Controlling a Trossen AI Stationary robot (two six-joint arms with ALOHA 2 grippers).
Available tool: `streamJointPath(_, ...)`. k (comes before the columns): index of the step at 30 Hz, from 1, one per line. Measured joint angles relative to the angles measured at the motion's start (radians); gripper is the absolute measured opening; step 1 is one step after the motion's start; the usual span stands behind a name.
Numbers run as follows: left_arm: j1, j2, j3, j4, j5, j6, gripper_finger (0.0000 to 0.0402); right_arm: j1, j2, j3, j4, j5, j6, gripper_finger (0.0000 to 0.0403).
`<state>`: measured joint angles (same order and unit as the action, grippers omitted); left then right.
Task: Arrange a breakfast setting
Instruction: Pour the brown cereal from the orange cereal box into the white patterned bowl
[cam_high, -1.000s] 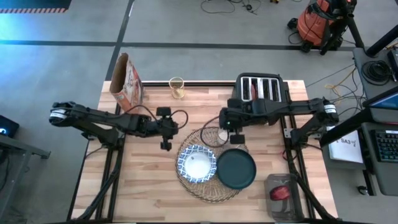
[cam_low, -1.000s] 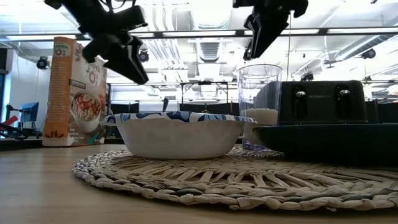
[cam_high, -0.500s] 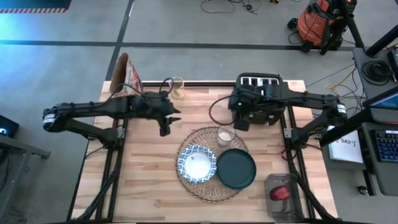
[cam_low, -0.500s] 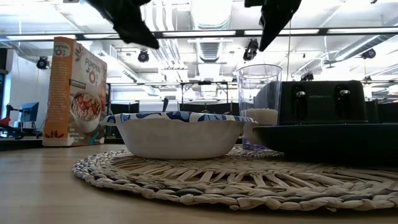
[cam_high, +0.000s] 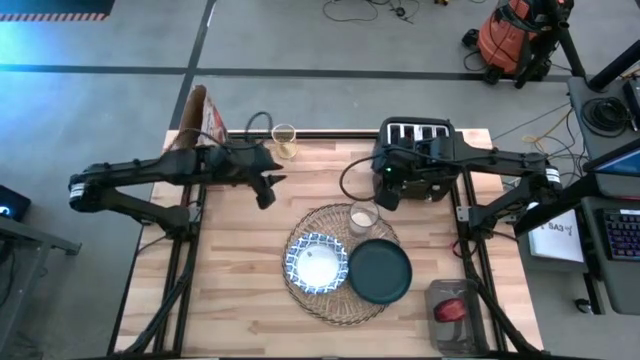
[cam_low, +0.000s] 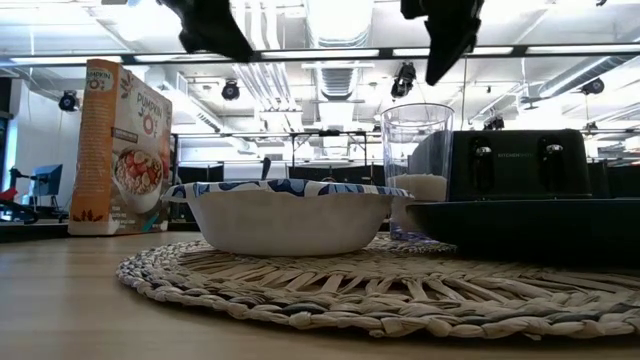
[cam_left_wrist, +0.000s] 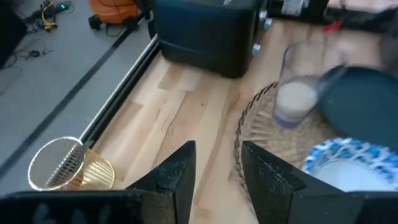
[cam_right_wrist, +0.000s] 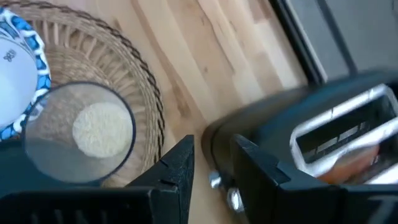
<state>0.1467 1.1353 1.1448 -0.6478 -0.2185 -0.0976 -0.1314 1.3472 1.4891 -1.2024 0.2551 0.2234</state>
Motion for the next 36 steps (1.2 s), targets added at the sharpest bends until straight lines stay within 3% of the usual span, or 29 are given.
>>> streamJointPath(6,-0.059,-0.085,-0.026,-0.16,-0.026,-0.197,0.0113,0.02,-0.007,-0.011,-0.097,0.004,0.064,0.0103)
streamJointPath(13,-0.197,-0.191,-0.147,-0.15,-0.187,-0.361,0.0113,0.028,-0.093,-0.077,-0.032,0.041,-0.021,0.0113)
streamJointPath(20,-0.303,-0.219,-0.179,-0.132,-0.293,-0.451,0.0113,0.029,-0.285,-0.283,0.132,0.045,-0.051,0.011)
streamJointPath(28,-0.332,-0.207,-0.179,-0.137,-0.367,-0.503,0.0113,0.029,-0.513,-0.571,0.364,0.06,-0.005,0.0113)
streamJointPath(32,-0.347,-0.21,-0.179,-0.249,-0.383,-0.583,0.0113,0.029,-0.605,-0.687,0.455,0.061,0.048,0.0111)
streamJointPath(36,-0.374,-0.219,-0.179,-0.435,-0.468,-0.77,0.0113,0.029,-0.674,-0.782,0.568,0.061,0.058,0.0106)
